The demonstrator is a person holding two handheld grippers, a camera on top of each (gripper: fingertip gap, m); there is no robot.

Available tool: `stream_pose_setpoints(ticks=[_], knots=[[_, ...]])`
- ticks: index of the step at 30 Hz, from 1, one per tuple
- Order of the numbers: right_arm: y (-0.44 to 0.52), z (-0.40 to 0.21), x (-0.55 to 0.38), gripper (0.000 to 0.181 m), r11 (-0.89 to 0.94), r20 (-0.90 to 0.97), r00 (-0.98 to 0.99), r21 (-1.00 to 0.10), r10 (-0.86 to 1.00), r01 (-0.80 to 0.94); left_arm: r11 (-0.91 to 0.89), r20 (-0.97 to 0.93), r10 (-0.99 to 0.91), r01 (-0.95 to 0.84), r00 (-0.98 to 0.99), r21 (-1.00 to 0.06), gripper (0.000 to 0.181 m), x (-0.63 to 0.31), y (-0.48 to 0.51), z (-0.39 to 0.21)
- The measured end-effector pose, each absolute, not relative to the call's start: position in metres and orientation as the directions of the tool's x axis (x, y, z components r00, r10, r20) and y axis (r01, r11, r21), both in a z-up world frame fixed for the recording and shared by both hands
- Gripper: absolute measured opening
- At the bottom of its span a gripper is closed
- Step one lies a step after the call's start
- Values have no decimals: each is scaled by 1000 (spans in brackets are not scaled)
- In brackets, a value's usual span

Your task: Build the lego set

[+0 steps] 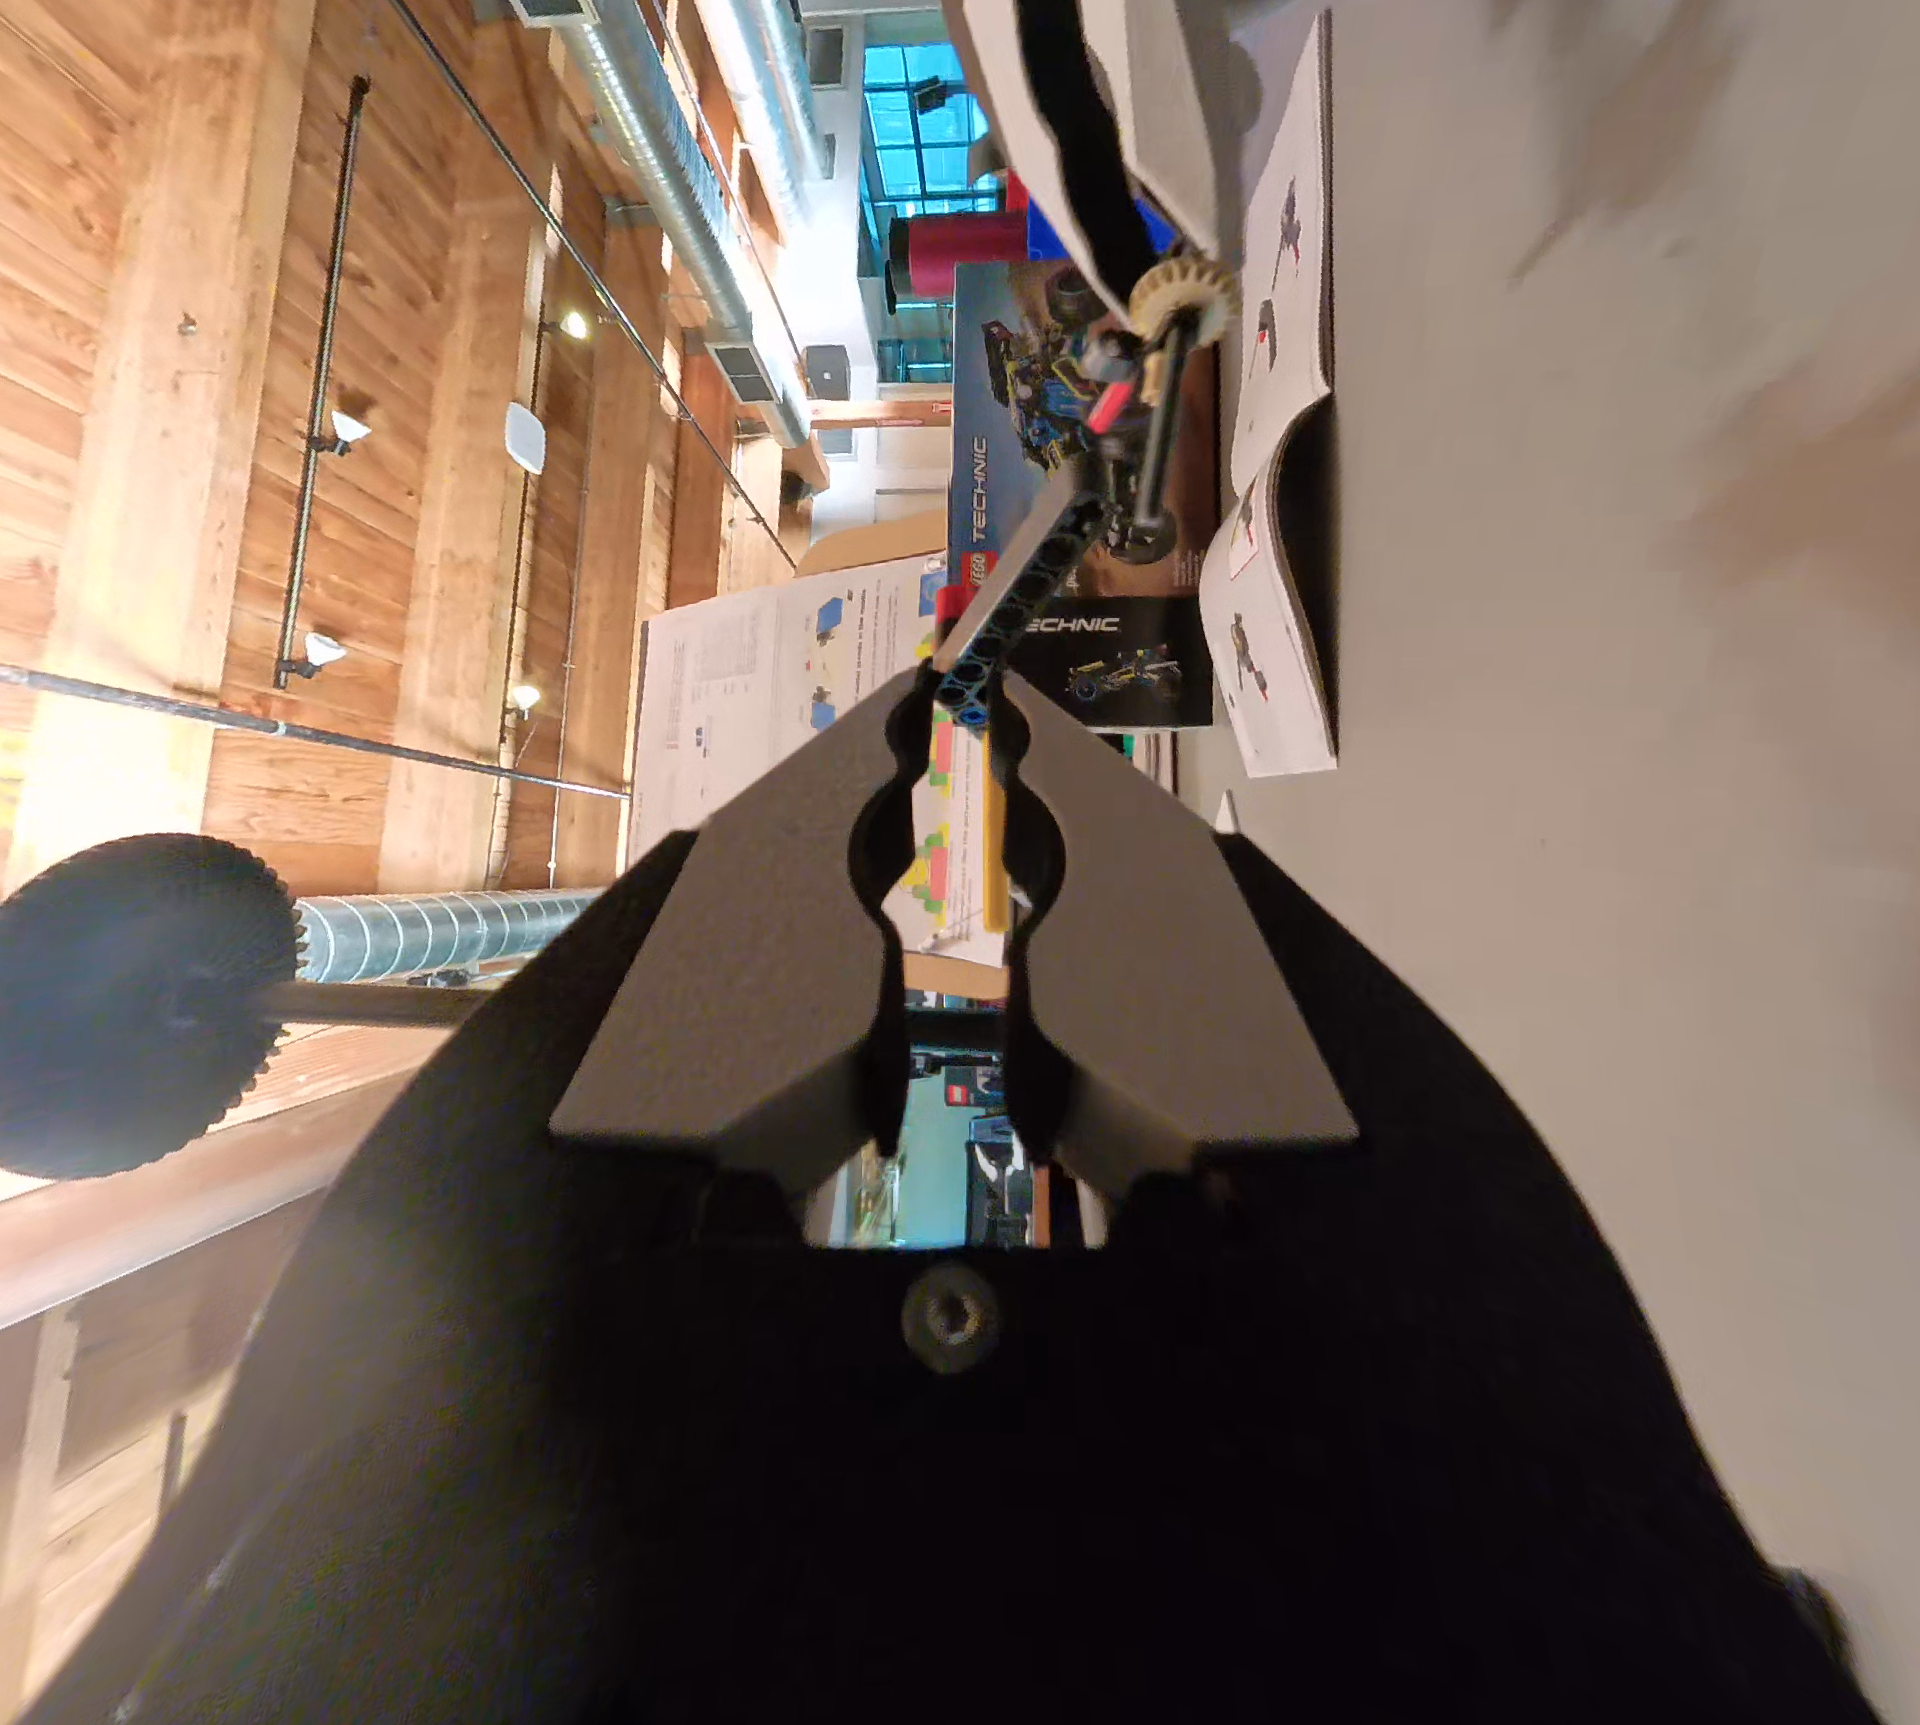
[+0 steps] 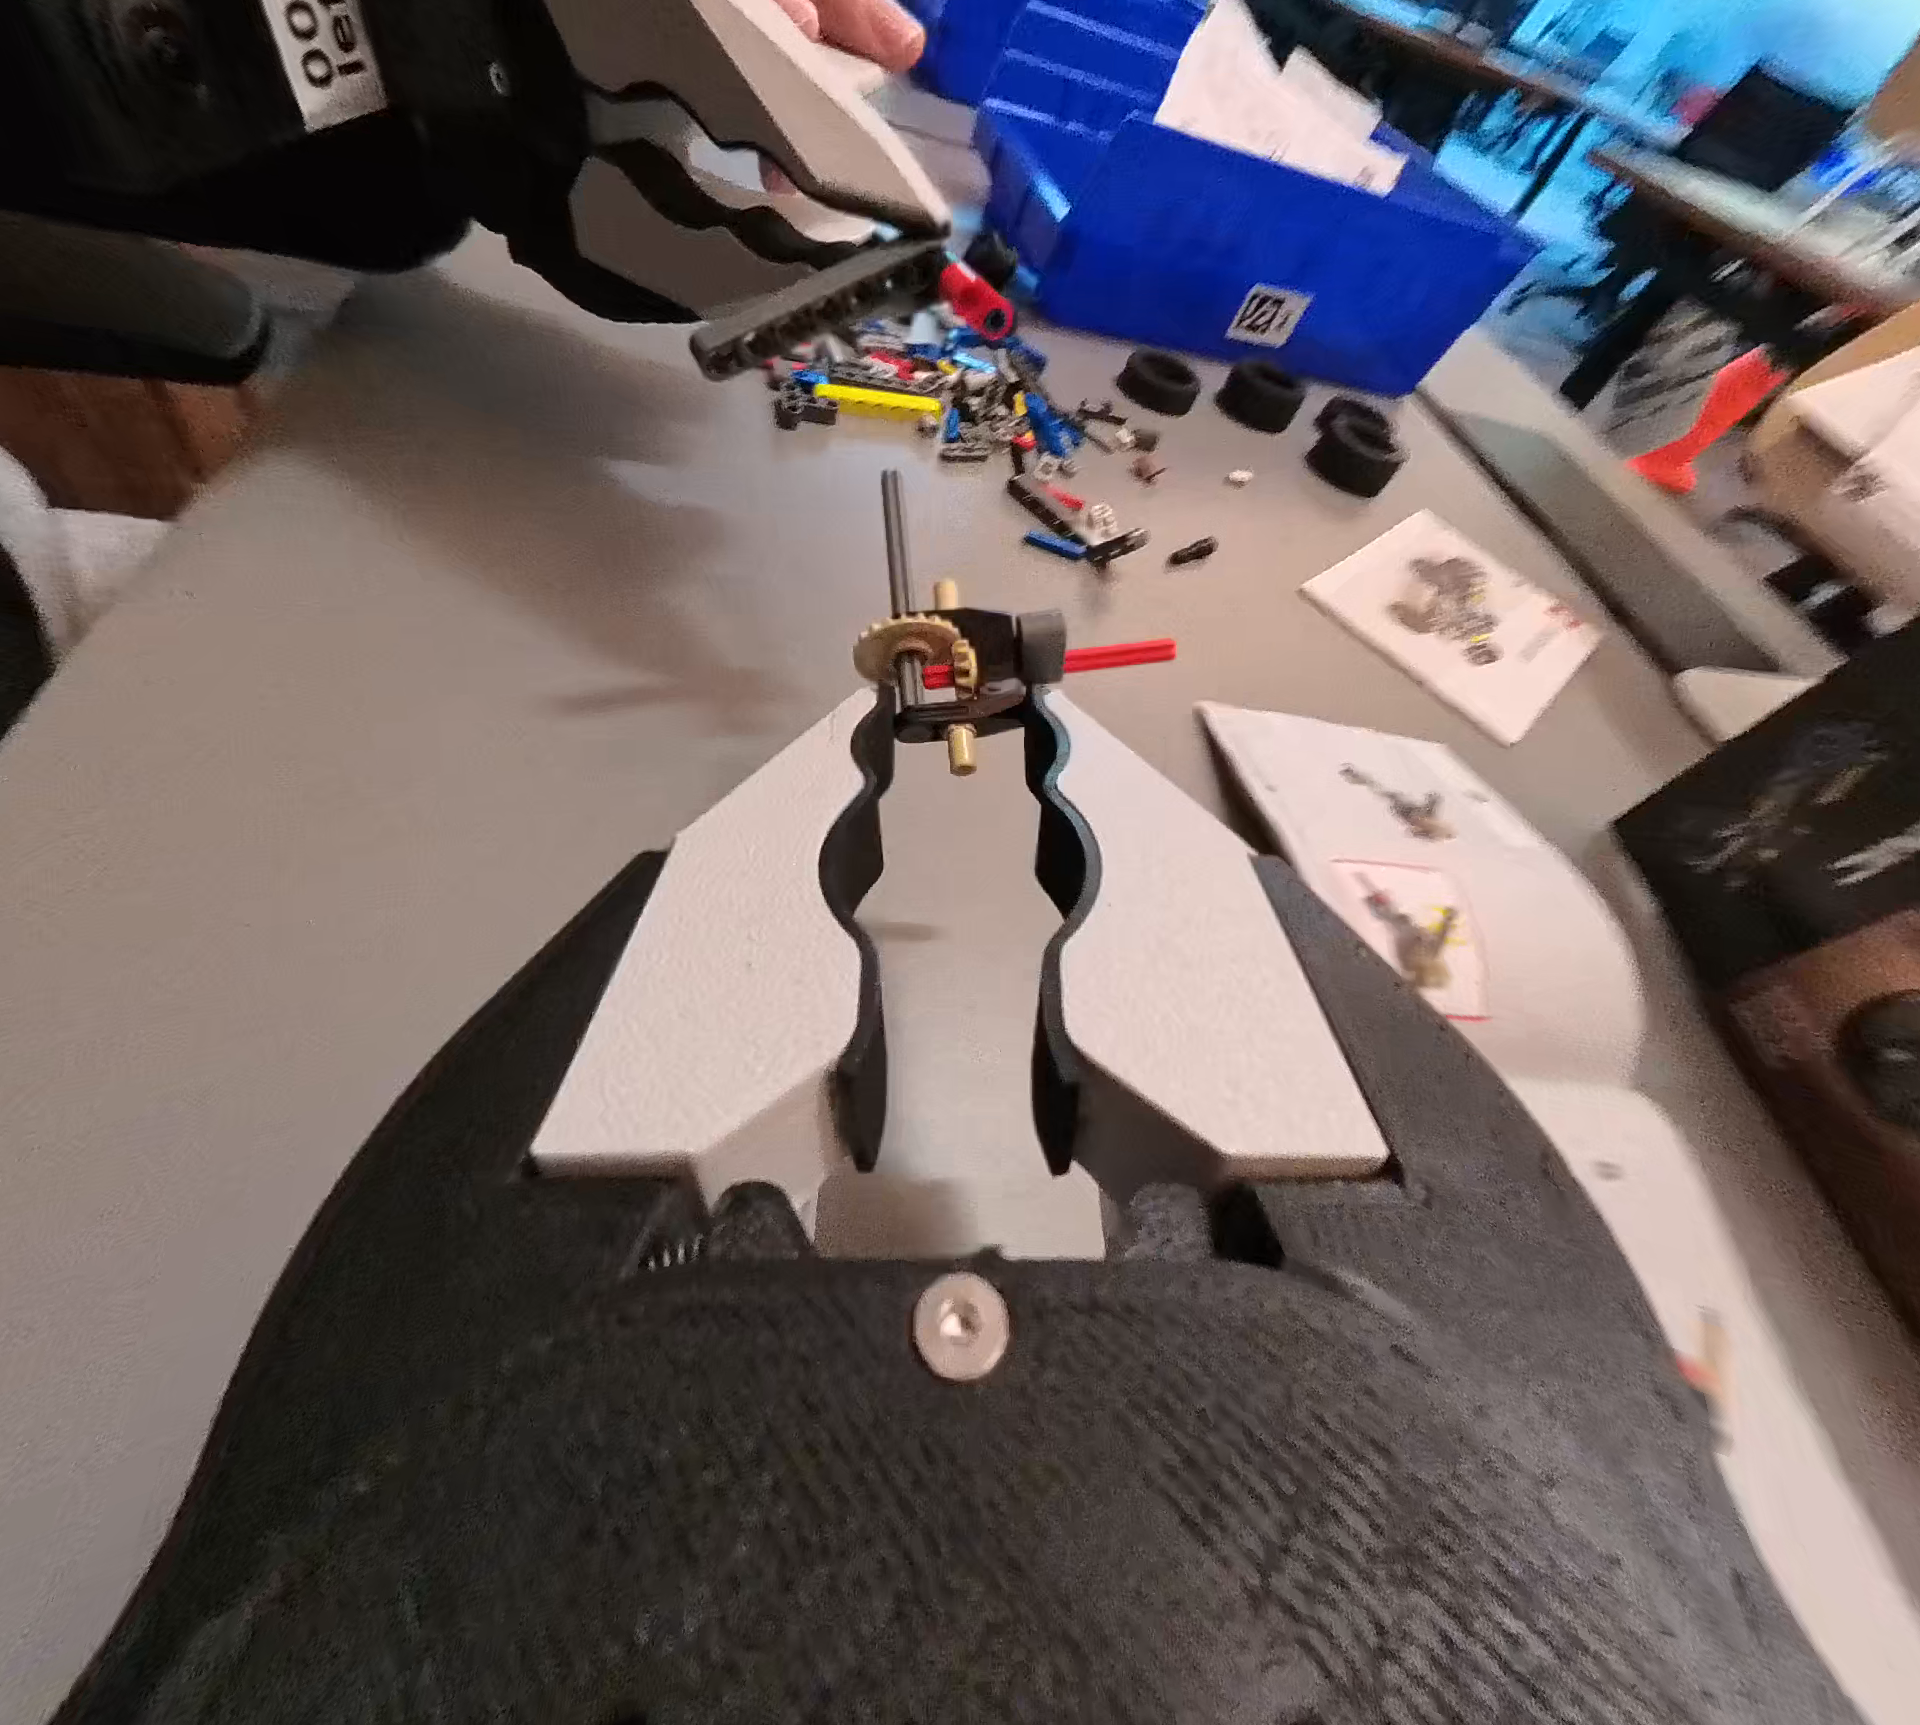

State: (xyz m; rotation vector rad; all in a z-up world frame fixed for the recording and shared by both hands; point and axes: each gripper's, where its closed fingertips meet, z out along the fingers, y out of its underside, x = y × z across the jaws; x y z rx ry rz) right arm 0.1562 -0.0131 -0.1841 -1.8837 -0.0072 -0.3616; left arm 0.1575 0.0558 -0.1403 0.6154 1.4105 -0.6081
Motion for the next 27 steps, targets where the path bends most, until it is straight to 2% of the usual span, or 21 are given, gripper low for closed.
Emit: stream_pose_setpoints(ticks=[3,6,11,16,21,25,27], knots=[[-10,-191,146,23,-328,82,991,-944,-106,43,710,-998,-17,703,61,31,7,157,58,-144],[-11,-196,148,23,-332,12,993,-943,-115,-27,706,-999,-4,707,49,32,7,154,56,-149],[-14,-217,156,23,-475,149,977,-878,-150,61,725,-999,37,688,16,38,7,160,58,-165],[-11,-236,149,23,-578,171,979,-812,-109,78,746,-999,45,665,-27,16,7,166,61,-174],[-17,-245,134,23,-615,132,990,-777,51,135,727,-997,42,686,-68,-16,7,159,54,-181],[-17,-239,106,23,-531,123,942,-799,313,281,709,-997,47,705,-63,-11,7,154,49,-180],[-18,-242,101,23,-529,82,923,-798,376,287,707,-997,38,707,-62,-17,7,153,48,-180]])
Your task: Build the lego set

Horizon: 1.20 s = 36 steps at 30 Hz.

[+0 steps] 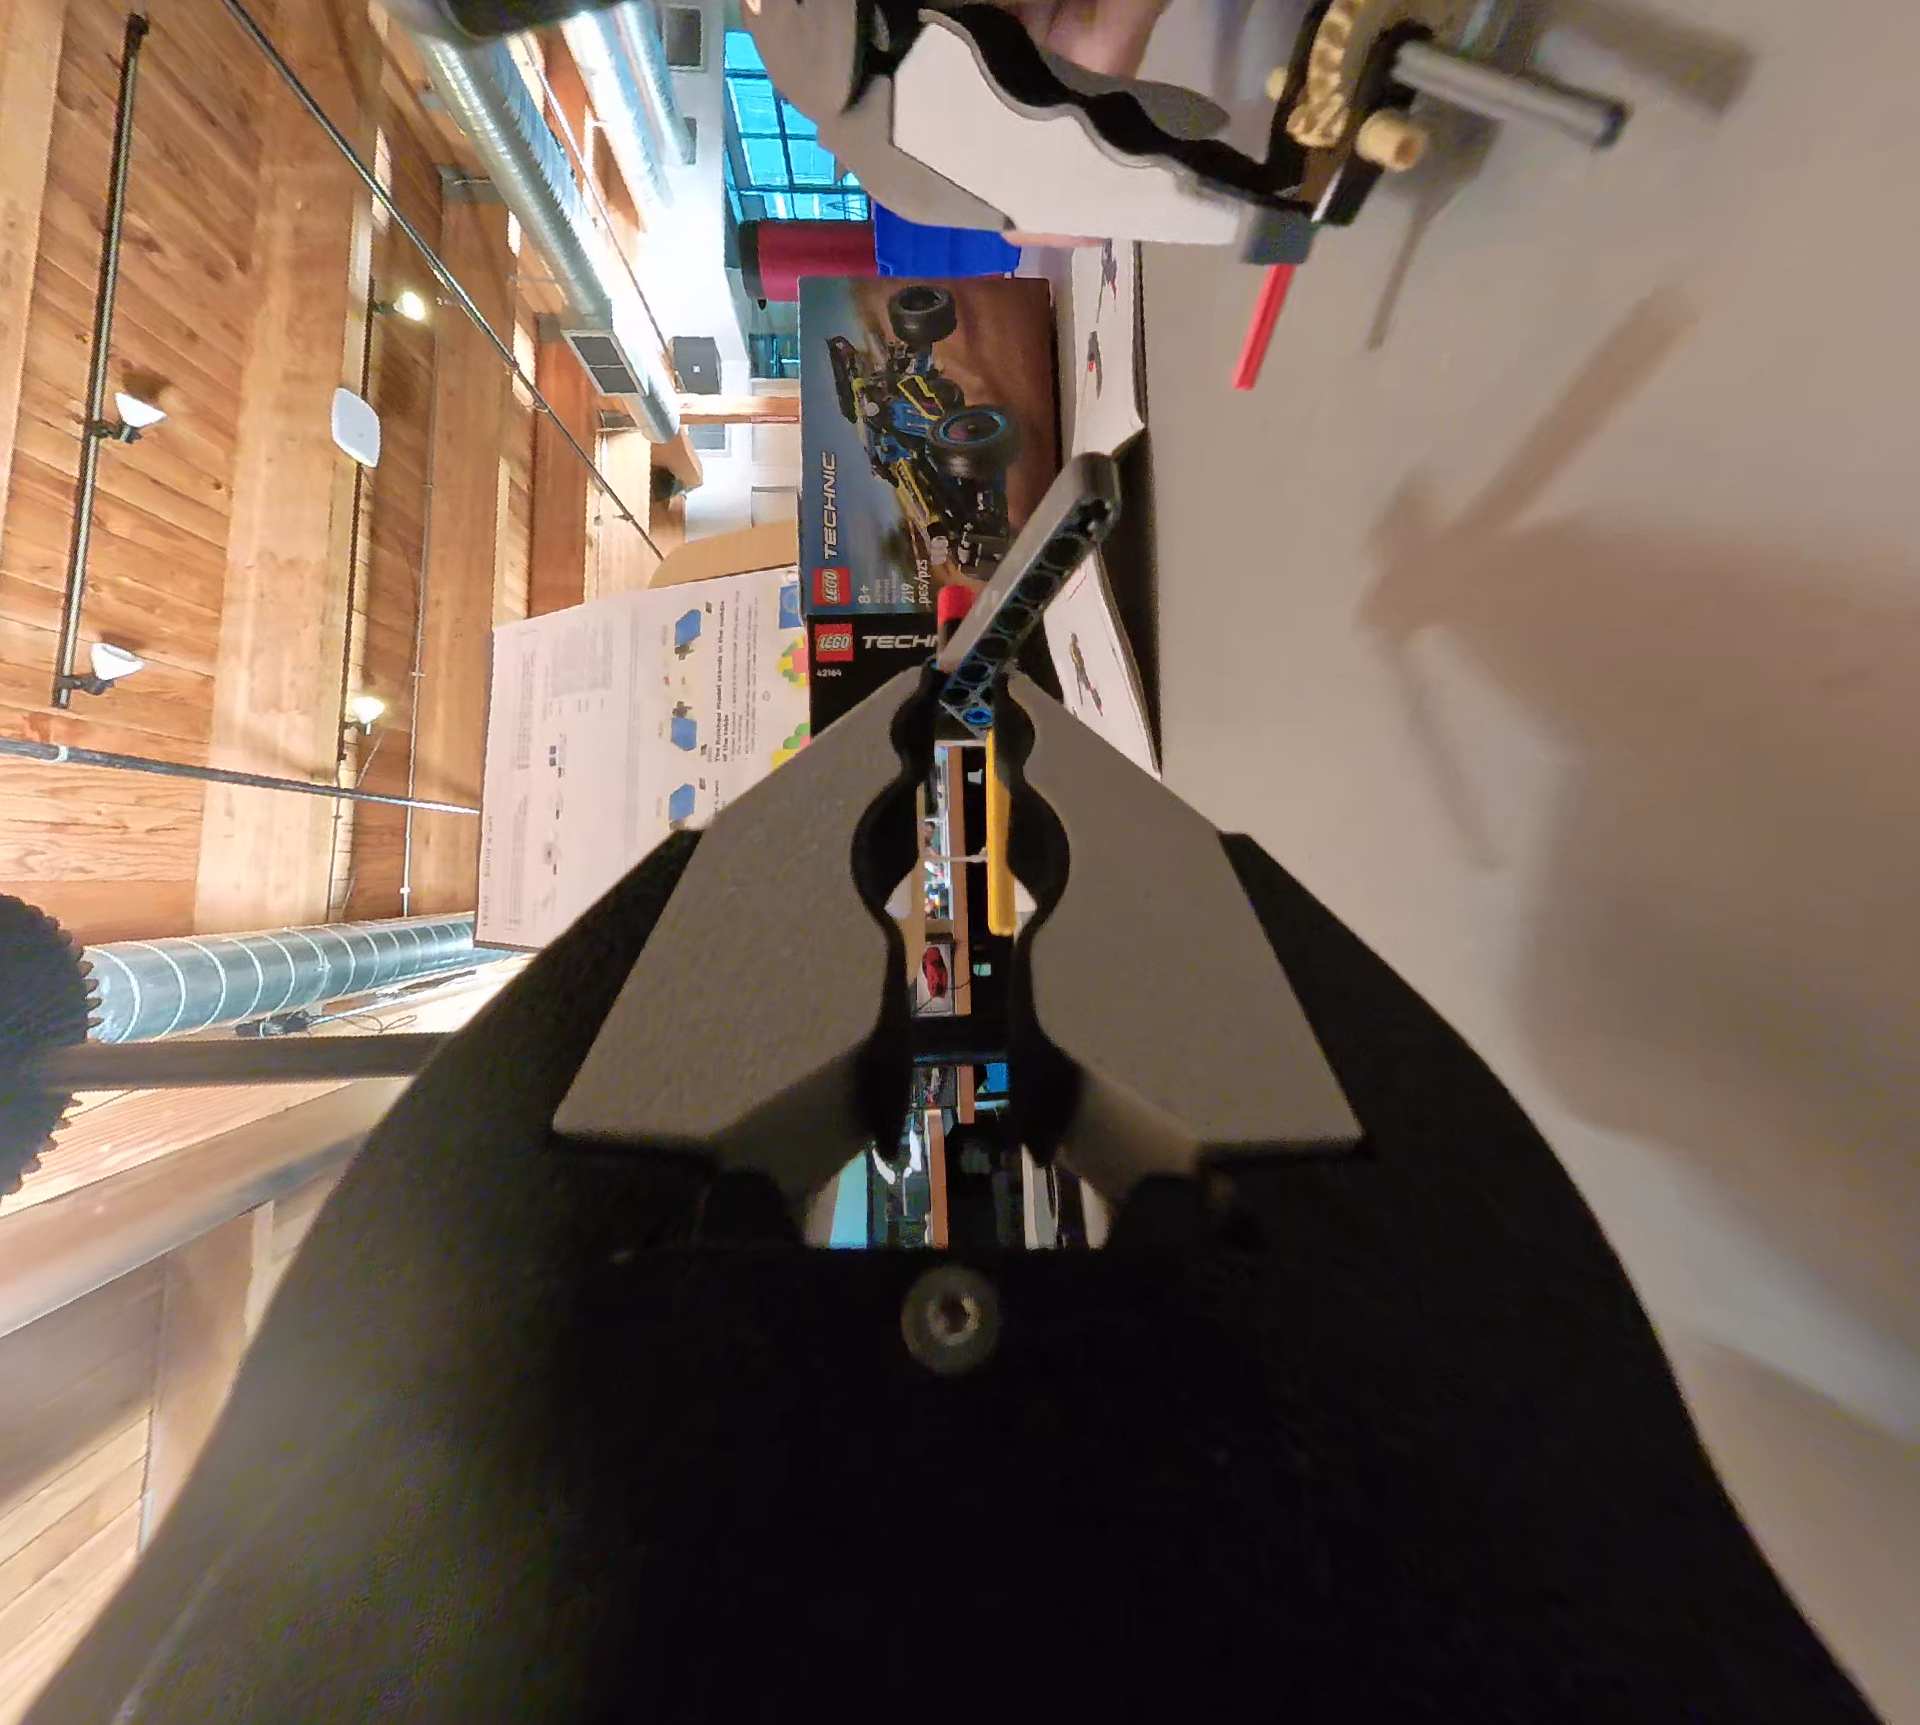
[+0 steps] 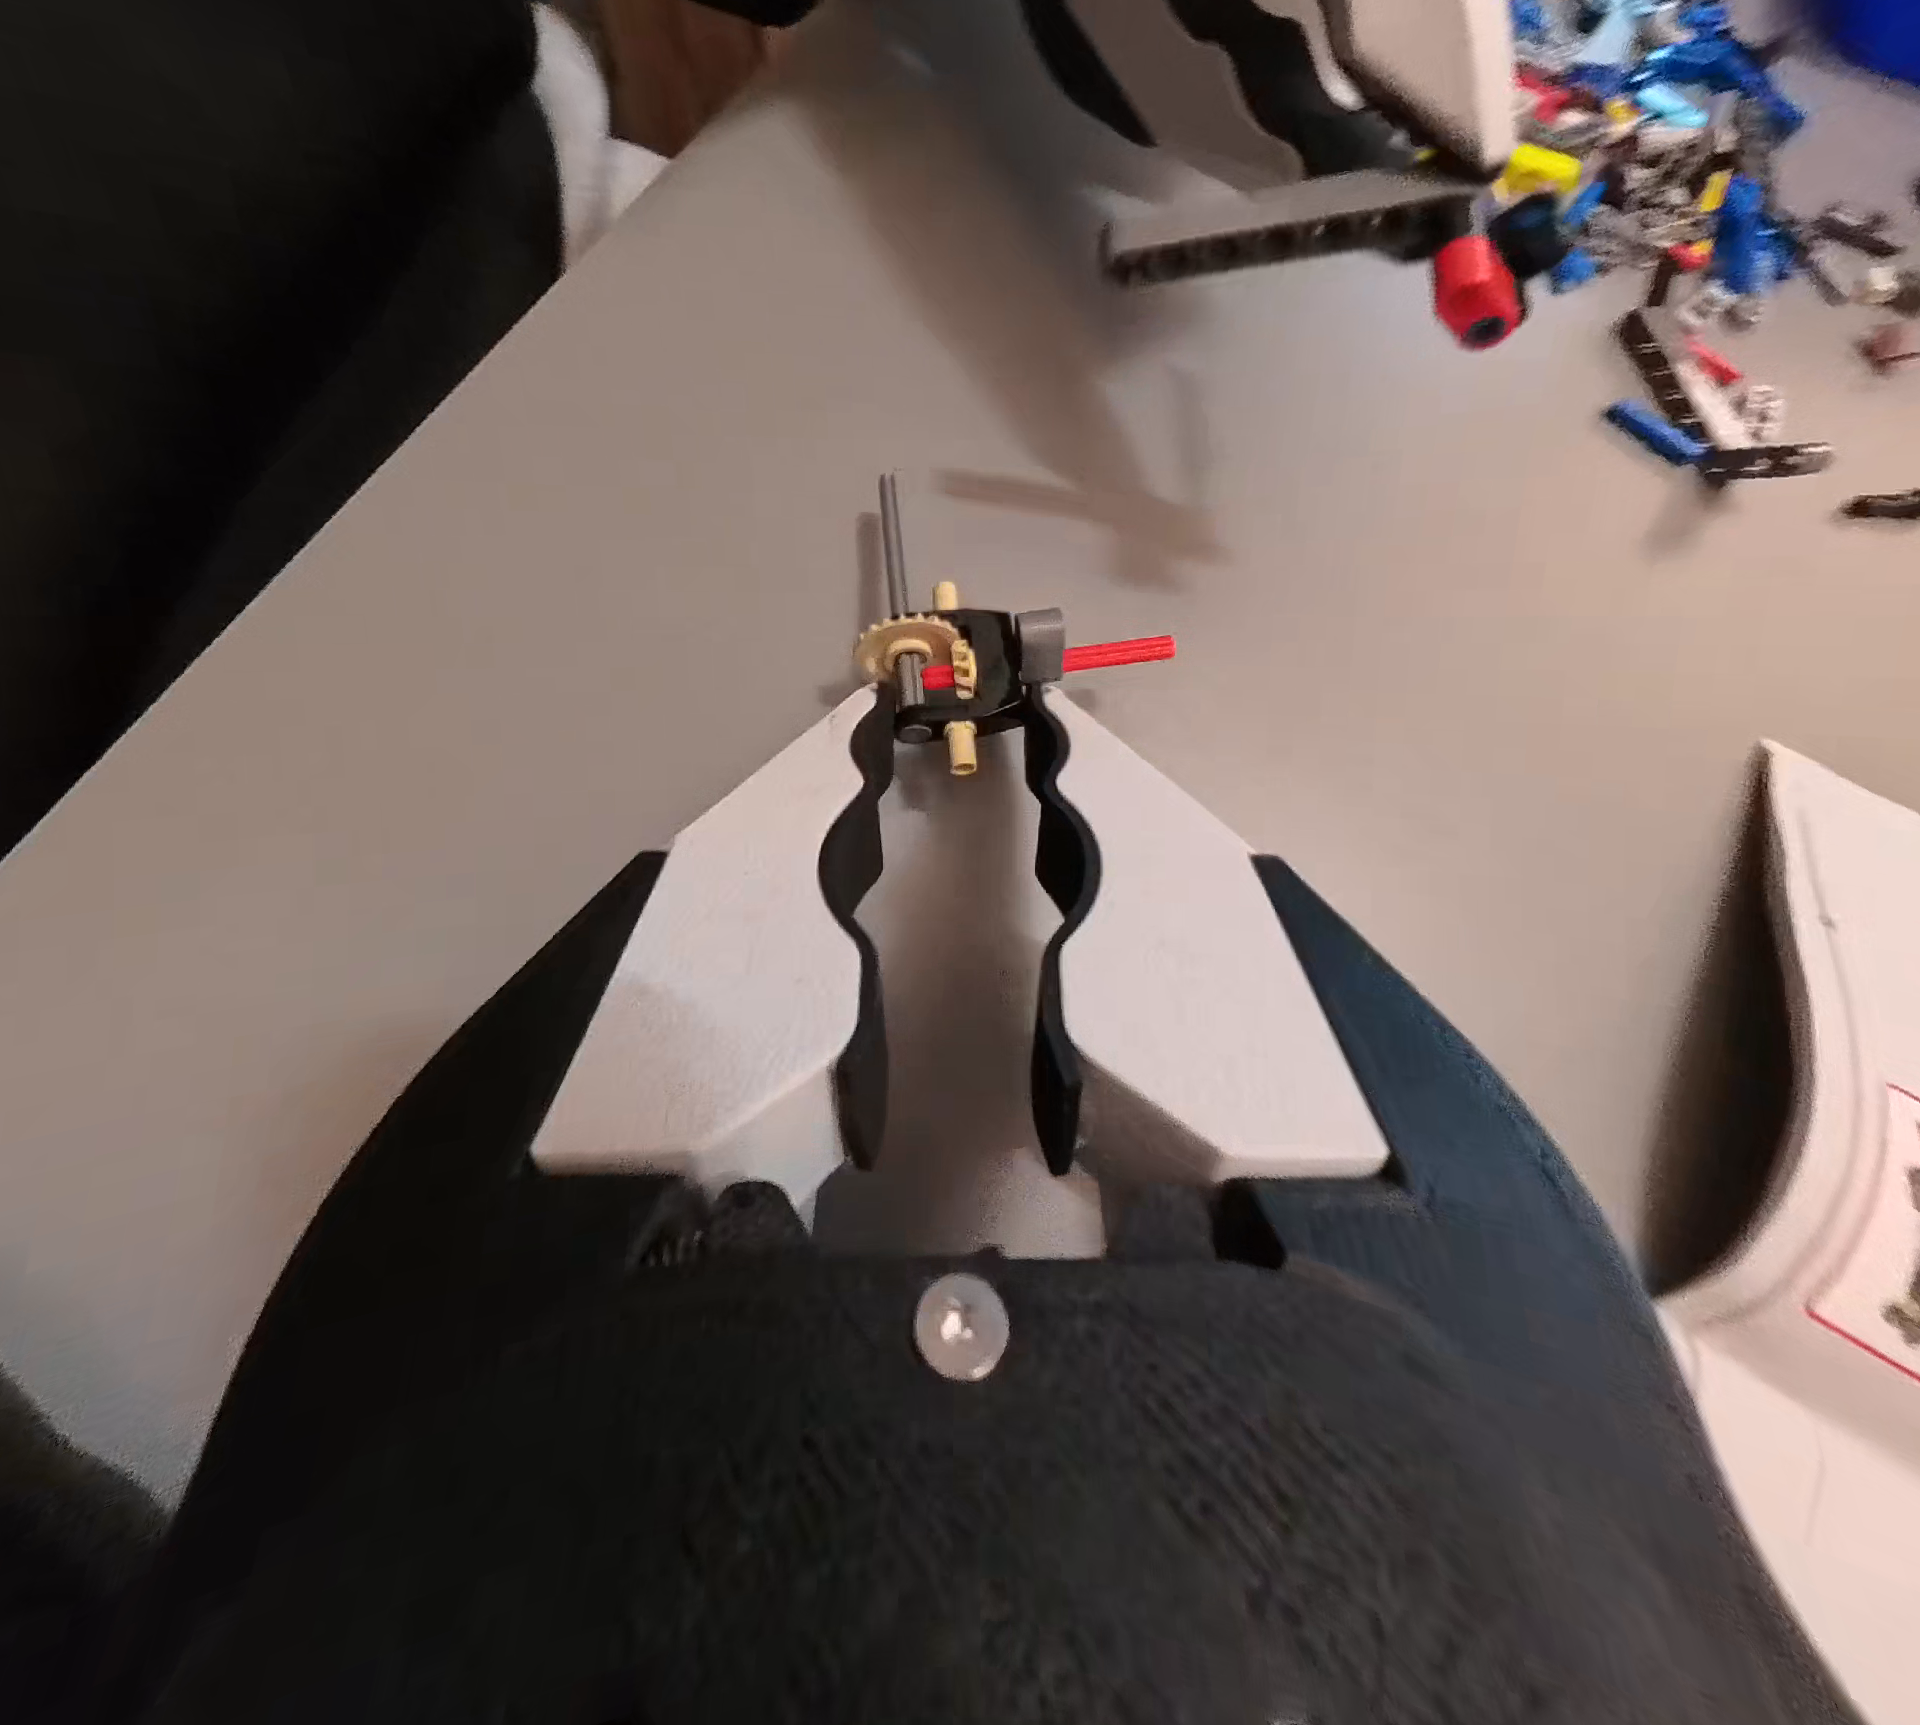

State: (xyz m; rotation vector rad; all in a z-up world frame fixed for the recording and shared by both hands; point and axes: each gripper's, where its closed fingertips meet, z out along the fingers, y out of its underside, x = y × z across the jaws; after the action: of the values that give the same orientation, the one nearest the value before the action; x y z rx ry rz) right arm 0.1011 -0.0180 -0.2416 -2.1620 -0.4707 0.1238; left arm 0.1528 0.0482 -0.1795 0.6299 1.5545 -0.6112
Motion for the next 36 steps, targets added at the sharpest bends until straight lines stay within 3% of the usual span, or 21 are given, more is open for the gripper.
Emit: stream_pose_setpoints(ticks=[5,9,10,14,18,20,22,26,28,30,34,36], knots=[[-25,-242,109,34,-590,23,927,-766,375,257,721,-998,40,693,-56,-10,7,153,51,-183],[-29,-237,123,70,-673,-21,997,-738,77,37,741,-998,36,671,-53,-9,7,153,55,-182],[-31,-238,125,72,-678,-18,1000,-734,-16,-24,744,-998,35,668,-53,-10,7,153,56,-182],[-31,-236,107,50,-599,-123,959,-759,-254,-256,749,-997,34,662,-64,-16,7,154,59,-185],[-36,-240,118,59,-570,-33,930,-782,-367,-253,742,-996,39,670,-79,-24,7,156,57,-191],[-38,-243,122,63,-600,30,945,-779,-325,-182,740,-995,44,672,-87,-27,7,157,56,-194],[-28,-240,113,58,-603,99,982,-798,-158,-17,742,-995,50,670,-91,-24,7,157,56,-196],[-27,-251,110,49,-662,228,966,-707,120,249,743,-995,41,668,-91,-30,7,154,59,-193],[-22,-250,107,45,-643,210,958,-709,198,288,751,-996,37,660,-82,-27,7,154,61,-190],[-19,-251,114,26,-638,270,938,-688,217,345,759,-997,32,650,-77,-26,7,153,64,-187],[-14,-248,120,22,-643,286,937,-683,202,347,775,-998,15,632,-68,-31,7,152,70,-184],[-10,-233,123,22,-609,230,964,-748,137,265,780,-998,14,625,-61,-28,7,153,73,-181]])
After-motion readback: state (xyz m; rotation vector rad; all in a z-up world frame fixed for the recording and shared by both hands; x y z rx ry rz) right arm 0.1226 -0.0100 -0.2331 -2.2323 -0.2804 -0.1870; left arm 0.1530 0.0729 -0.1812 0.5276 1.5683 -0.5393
